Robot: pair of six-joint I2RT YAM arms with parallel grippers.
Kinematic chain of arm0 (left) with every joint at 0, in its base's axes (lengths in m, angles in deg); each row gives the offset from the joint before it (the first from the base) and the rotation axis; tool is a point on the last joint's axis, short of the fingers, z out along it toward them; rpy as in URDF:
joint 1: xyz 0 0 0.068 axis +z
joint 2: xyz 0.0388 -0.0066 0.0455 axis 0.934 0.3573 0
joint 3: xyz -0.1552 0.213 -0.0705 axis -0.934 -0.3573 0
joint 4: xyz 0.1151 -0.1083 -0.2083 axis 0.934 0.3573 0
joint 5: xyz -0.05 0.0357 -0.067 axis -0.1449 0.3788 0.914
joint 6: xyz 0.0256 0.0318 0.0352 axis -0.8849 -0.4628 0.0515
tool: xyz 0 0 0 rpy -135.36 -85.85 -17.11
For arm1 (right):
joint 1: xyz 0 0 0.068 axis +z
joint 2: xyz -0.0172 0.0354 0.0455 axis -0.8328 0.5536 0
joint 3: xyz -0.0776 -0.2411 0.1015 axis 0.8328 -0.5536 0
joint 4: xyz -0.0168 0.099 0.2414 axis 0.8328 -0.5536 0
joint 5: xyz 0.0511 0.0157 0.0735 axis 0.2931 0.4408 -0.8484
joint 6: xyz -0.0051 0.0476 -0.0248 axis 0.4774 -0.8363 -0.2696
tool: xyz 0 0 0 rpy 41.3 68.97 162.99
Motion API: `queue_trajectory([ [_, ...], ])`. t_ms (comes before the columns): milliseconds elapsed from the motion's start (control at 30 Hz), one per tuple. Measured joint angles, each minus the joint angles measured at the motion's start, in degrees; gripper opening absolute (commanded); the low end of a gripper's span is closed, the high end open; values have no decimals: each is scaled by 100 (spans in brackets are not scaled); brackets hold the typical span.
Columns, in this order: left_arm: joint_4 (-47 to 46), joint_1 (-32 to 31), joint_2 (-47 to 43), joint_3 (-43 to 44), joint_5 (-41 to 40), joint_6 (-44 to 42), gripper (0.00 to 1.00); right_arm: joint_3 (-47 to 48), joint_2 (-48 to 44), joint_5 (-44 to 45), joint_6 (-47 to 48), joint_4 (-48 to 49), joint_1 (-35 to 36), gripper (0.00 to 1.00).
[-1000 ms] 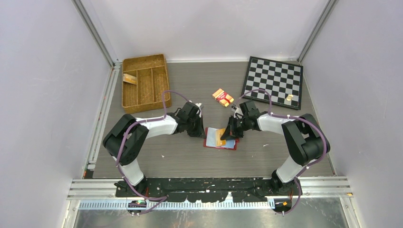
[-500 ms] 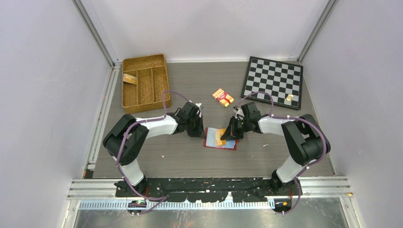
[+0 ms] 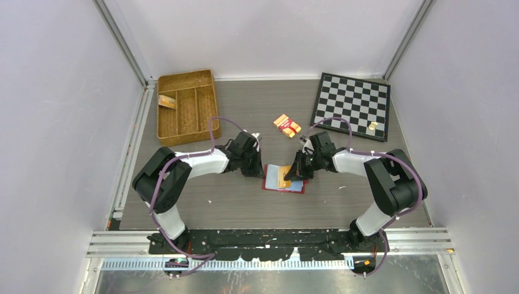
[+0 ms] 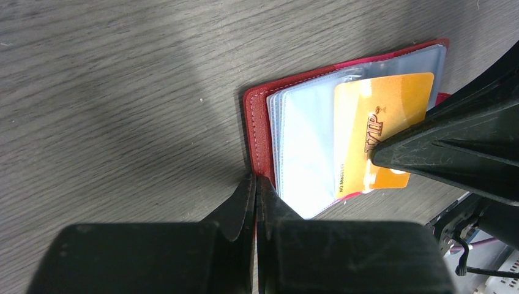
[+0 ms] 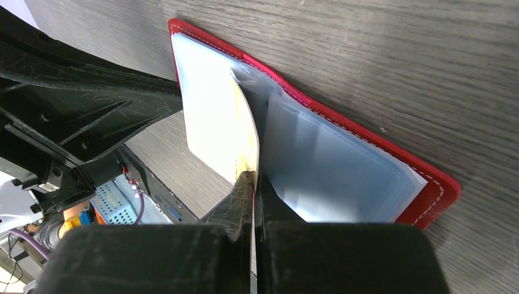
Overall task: Put the credit cards into the card holder
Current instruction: Insert the credit card into the card holder.
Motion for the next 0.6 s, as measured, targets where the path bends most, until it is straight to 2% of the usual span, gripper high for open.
queue_trajectory([
  [433, 0, -31, 0, 4, -31, 0, 0, -2, 59, -2, -199, 98, 2, 3],
  [600, 4, -37, -2, 7, -42, 0, 0, -20, 96, -4, -330, 146, 2, 7],
])
